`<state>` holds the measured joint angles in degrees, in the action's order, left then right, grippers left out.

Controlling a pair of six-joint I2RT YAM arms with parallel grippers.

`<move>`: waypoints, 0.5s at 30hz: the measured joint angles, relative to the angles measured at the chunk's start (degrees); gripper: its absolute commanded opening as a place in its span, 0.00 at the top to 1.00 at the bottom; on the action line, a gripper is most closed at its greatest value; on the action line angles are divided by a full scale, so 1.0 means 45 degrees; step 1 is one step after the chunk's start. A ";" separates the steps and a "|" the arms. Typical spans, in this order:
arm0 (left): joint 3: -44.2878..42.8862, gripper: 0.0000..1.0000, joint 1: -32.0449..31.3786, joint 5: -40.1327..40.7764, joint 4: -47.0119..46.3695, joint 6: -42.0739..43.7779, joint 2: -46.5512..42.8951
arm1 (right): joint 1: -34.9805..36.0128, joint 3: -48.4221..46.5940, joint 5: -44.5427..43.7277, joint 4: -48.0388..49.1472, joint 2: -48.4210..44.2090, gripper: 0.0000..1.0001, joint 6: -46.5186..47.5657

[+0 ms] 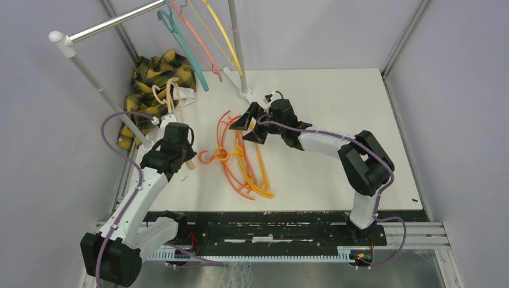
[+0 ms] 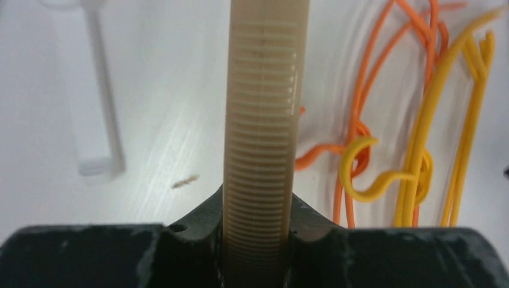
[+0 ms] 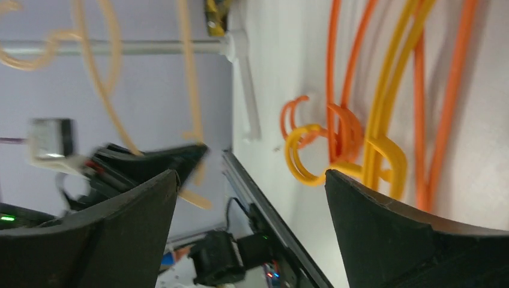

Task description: Organize the hangers

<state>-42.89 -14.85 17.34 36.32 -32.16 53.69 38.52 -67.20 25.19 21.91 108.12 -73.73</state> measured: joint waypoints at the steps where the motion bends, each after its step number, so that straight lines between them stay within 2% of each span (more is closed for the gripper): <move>1: -0.0471 0.97 0.0000 0.0695 0.0296 0.0010 0.0185 | -0.0024 -0.0029 0.0000 -0.0729 -0.0228 0.00 0.0690; 8: -0.3973 0.97 0.0010 0.4401 0.1195 0.0287 0.1583 | 0.0024 -0.0583 -0.1239 -0.6037 -0.2166 0.00 0.6071; 15: -0.6387 0.97 0.0024 0.6305 0.1389 0.1001 0.3191 | -0.0019 -0.0627 -0.2006 -0.8038 -0.2599 0.00 0.8223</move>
<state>-71.64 -14.74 45.71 42.57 -27.66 68.05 38.44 -70.02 16.16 -14.26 96.42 -36.73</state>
